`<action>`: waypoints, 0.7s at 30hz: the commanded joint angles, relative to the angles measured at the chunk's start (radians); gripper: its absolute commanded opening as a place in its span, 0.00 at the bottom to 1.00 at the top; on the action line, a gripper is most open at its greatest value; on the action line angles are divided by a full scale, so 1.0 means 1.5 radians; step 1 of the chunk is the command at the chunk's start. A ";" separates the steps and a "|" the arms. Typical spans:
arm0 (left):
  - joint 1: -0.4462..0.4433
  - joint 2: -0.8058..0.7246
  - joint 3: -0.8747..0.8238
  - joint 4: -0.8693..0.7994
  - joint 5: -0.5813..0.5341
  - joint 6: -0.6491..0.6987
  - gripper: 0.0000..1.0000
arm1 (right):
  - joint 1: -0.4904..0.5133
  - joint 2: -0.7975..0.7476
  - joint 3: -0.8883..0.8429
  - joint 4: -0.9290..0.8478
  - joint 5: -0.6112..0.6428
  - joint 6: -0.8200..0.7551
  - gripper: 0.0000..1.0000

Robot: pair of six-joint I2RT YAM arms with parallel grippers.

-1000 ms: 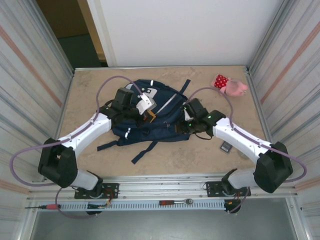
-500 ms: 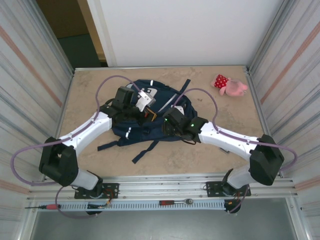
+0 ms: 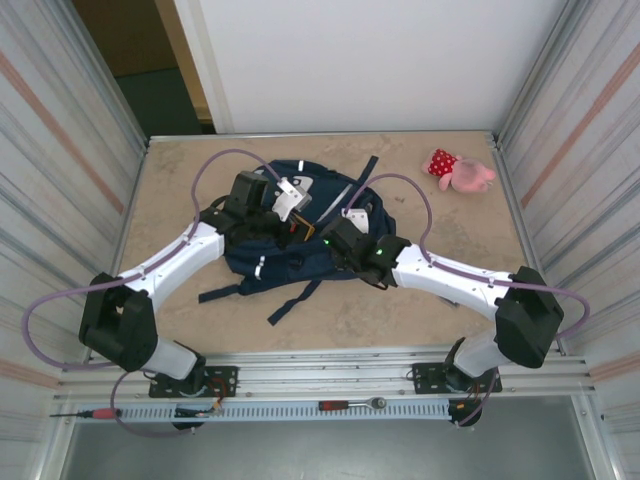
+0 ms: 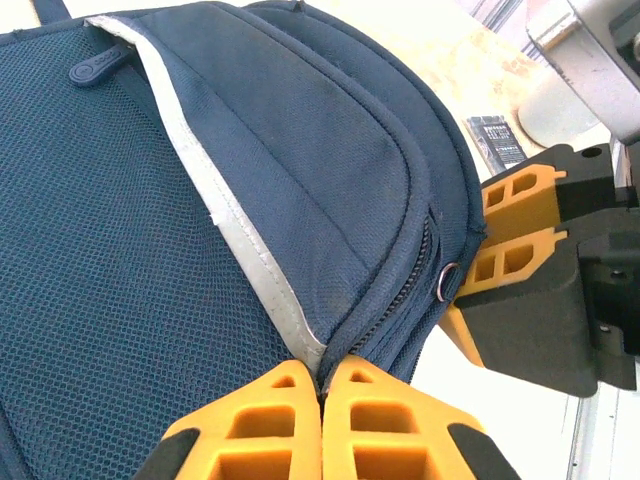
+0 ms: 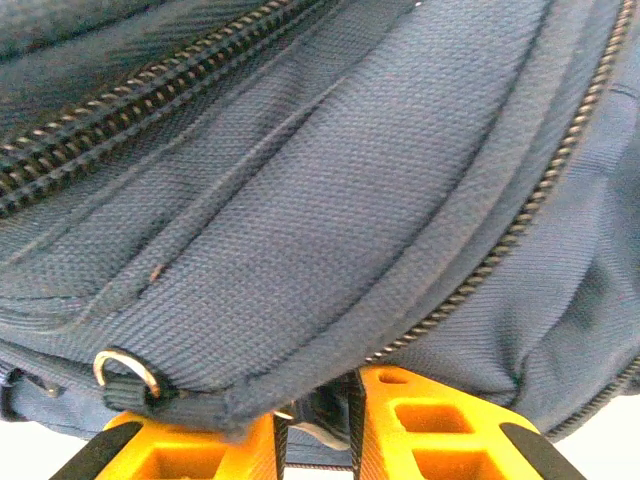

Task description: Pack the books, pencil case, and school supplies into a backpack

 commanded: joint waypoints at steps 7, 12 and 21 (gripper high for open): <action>0.004 0.000 0.022 -0.029 0.010 0.036 0.00 | -0.026 -0.027 0.007 -0.034 -0.001 -0.016 0.00; 0.022 0.015 0.013 -0.067 -0.048 0.119 0.02 | -0.075 -0.073 -0.033 -0.017 -0.211 -0.108 0.00; 0.030 -0.052 -0.043 -0.035 -0.083 -0.163 0.46 | -0.132 -0.046 -0.056 0.006 -0.399 -0.170 0.00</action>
